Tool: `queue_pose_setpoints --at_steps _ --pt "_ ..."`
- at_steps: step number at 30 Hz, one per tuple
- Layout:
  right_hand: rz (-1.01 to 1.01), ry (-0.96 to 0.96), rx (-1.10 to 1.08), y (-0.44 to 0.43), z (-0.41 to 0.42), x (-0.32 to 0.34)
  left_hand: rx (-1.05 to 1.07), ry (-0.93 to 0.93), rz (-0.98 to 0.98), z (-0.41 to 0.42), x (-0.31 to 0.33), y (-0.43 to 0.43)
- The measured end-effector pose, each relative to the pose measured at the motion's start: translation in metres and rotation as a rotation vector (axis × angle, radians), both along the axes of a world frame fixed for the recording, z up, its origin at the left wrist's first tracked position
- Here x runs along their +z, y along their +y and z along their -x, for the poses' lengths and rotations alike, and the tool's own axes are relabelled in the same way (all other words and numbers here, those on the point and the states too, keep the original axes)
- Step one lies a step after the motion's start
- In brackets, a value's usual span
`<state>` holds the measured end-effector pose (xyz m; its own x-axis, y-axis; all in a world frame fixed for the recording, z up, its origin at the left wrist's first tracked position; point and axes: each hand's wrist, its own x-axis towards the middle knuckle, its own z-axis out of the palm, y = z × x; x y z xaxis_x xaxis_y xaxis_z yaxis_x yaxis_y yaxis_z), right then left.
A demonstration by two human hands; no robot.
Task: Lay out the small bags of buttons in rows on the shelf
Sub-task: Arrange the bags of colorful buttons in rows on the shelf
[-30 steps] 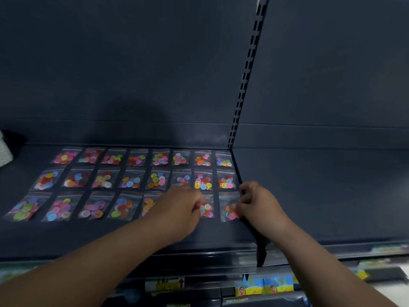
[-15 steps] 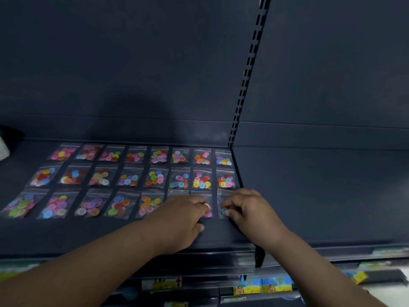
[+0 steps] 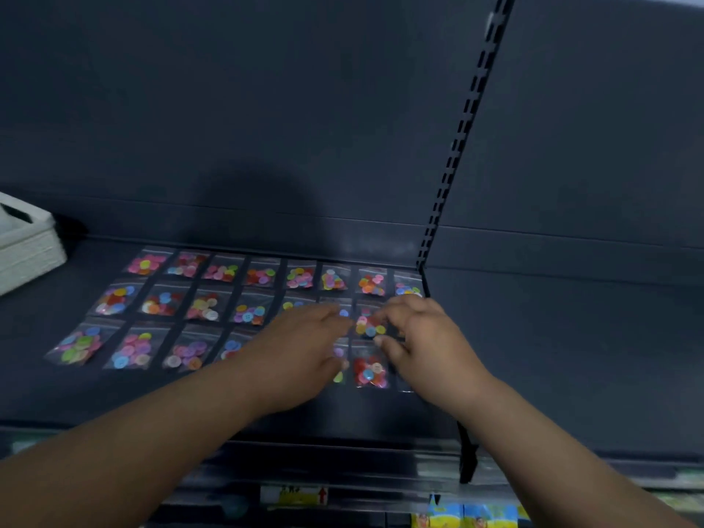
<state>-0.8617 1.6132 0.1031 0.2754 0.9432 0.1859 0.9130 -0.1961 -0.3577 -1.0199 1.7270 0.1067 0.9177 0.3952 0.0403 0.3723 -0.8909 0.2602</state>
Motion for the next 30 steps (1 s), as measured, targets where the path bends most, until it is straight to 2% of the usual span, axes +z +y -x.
queue_pose_setpoints --at_steps 3,9,19,30 --pt "0.038 -0.064 0.064 0.025 0.016 0.01 0.083 -0.033 -0.098 0.022 0.014 0.019" --pt "0.008 -0.124 0.205 0.082 0.063 0.032 0.261 0.012 -0.264 0.089 0.038 0.066" --pt "-0.01 -0.201 0.36 0.195 0.178 0.056 0.441 -0.043 -0.265 0.218 0.062 0.152" --pt "-0.012 -0.057 0.443 0.331 0.344 0.056 0.576 -0.03 -0.243 0.398 0.066 0.283"
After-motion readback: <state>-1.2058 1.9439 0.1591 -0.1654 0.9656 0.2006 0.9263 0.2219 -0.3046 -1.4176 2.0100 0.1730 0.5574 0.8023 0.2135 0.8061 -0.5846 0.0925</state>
